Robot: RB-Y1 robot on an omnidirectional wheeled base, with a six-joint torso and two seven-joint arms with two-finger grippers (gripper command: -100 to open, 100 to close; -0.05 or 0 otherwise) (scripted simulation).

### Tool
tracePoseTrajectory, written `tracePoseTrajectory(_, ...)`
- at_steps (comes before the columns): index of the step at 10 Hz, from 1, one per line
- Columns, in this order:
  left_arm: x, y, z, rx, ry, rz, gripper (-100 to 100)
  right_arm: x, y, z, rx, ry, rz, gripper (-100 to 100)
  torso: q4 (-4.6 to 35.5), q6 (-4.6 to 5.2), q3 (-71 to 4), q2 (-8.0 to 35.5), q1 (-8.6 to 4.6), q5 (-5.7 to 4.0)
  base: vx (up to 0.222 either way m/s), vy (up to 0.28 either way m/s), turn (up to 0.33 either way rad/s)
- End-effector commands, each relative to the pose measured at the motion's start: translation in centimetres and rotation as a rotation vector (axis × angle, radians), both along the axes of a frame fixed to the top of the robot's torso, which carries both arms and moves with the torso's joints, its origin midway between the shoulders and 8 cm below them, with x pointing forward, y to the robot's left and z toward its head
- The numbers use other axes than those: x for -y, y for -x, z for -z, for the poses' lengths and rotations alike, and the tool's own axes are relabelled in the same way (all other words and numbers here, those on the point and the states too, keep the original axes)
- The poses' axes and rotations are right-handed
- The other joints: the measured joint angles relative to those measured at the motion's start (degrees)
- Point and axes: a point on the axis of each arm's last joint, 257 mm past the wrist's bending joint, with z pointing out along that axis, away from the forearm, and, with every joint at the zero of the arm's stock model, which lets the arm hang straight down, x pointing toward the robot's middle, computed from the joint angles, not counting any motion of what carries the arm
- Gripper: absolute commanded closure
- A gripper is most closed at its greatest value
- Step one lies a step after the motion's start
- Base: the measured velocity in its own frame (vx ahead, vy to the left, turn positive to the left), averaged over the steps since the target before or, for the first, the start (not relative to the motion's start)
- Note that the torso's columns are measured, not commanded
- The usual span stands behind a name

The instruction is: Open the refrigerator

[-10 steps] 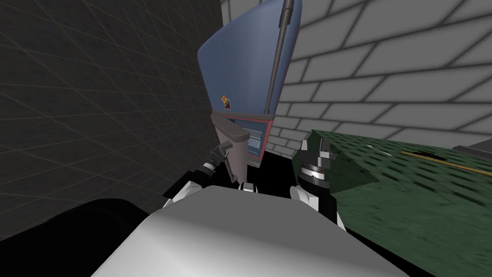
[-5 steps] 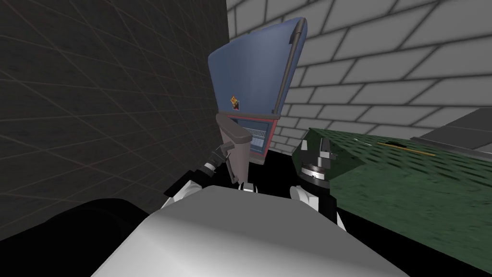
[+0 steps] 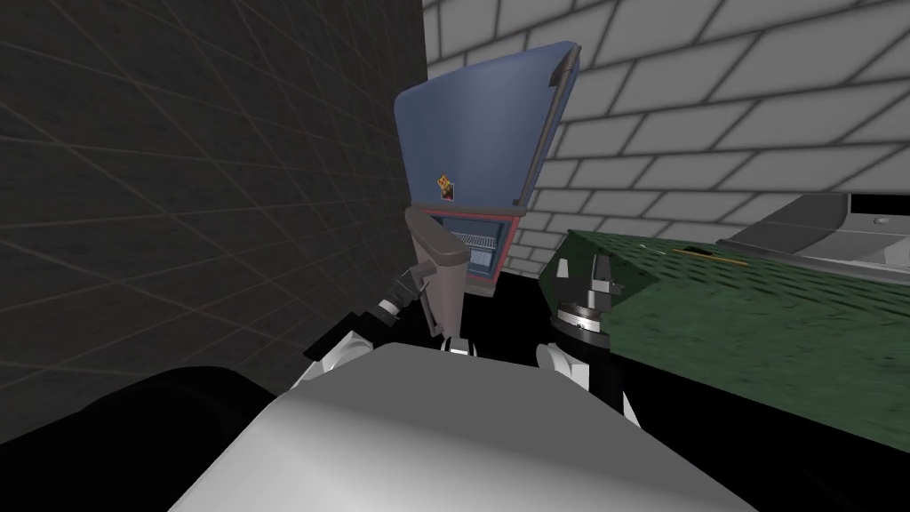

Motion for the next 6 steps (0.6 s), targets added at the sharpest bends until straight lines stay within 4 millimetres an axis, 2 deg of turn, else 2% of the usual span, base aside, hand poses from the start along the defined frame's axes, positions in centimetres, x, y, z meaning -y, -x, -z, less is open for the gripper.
tracePoseTrajectory(1,0.1,0.0,-0.2,0.004,-0.002,0.007,100,0.0,0.0,0.0,0.0,0.0,0.0,0,0.02,-0.09,0.14,0.11,-0.17,0.0,-0.052,0.126,-0.013)
tracePoseTrajectory(2,-0.8,-0.7,0.2,-0.001,-0.005,0.002,100,0.0,0.0,0.0,0.0,0.0,0.0,0,0.01,-0.06,0.04,-0.08,-0.62,-0.12,-0.118,0.218,-0.344)
tracePoseTrajectory(3,-0.8,-0.7,0.2,-0.001,-0.005,0.002,100,0.0,0.0,0.0,0.0,0.0,0.0,0,0.02,0.12,-0.06,-0.1,-0.08,-0.11,-0.137,0.254,-0.248)
tracePoseTrajectory(4,-1.8,-1.5,0.6,-0.006,-0.008,-0.004,100,0.0,0.0,0.0,0.0,0.0,0.0,0,0.04,-0.05,-0.08,-0.13,0.19,-0.01,-0.136,0.247,-0.286)
tracePoseTrajectory(5,-1.8,-1.5,0.6,-0.006,-0.008,-0.004,100,0.0,0.0,0.0,0.0,0.0,0.0,0,-0.03,0.03,-0.18,-0.3,0.29,0.01,-0.128,0.238,-0.173)
tracePoseTrajectory(6,-2.8,-2.2,0.8,-0.009,-0.011,-0.012,100,0.0,0.0,0.0,0.0,0.0,0.0,0,-0.08,-0.08,-0.26,-0.48,0.23,0.03,-0.197,0.279,-0.371)
